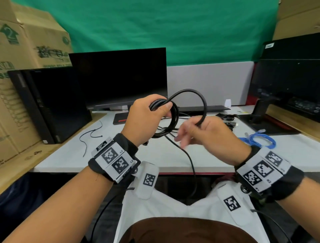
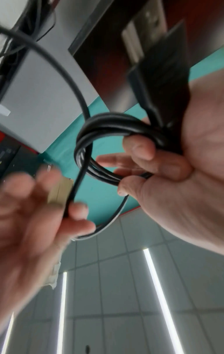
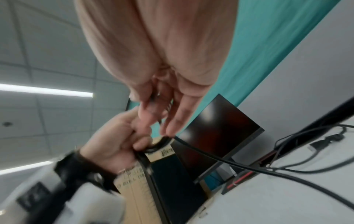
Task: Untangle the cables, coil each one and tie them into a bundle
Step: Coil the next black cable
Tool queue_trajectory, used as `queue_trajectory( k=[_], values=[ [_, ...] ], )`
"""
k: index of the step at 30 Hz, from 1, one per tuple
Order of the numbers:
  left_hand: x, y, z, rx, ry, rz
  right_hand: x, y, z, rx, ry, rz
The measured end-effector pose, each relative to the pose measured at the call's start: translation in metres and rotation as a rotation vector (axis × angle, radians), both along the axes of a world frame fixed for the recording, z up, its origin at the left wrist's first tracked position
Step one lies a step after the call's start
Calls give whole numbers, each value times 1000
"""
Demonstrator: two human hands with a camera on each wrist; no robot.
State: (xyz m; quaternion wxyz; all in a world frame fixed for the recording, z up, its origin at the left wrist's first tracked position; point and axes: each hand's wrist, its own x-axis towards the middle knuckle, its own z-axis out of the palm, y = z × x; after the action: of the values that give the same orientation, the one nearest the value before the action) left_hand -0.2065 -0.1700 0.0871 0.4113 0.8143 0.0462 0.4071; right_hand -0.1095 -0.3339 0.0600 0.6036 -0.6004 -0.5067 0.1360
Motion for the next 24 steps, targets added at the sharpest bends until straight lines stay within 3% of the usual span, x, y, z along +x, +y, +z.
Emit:
queue_trajectory(
  k=[3, 5, 8, 13, 16, 19, 22, 24],
  values=[
    [0, 13, -1, 70, -3, 64, 13, -11, 23, 94, 400, 46],
    [-1, 18, -2, 111, 33, 74, 27, -21, 34, 63, 544, 86],
    [-1, 13, -3, 84, 71, 24, 46, -27, 32, -4, 442, -91],
    [3, 6, 1, -25, 43, -28, 54, -23, 16, -28, 524, 60],
    [3, 7, -2, -16, 42, -37, 54, -20, 22, 36, 523, -65],
    [6, 10, -7, -46, 96, -57, 59, -26, 27, 110, 293, -343],
    [8, 13, -8, -127, 147, -58, 57, -32, 25, 126, -399, -517],
    [7, 16, -7, -230, 128, -73, 46, -32, 21, -102, -732, -473]
  ],
)
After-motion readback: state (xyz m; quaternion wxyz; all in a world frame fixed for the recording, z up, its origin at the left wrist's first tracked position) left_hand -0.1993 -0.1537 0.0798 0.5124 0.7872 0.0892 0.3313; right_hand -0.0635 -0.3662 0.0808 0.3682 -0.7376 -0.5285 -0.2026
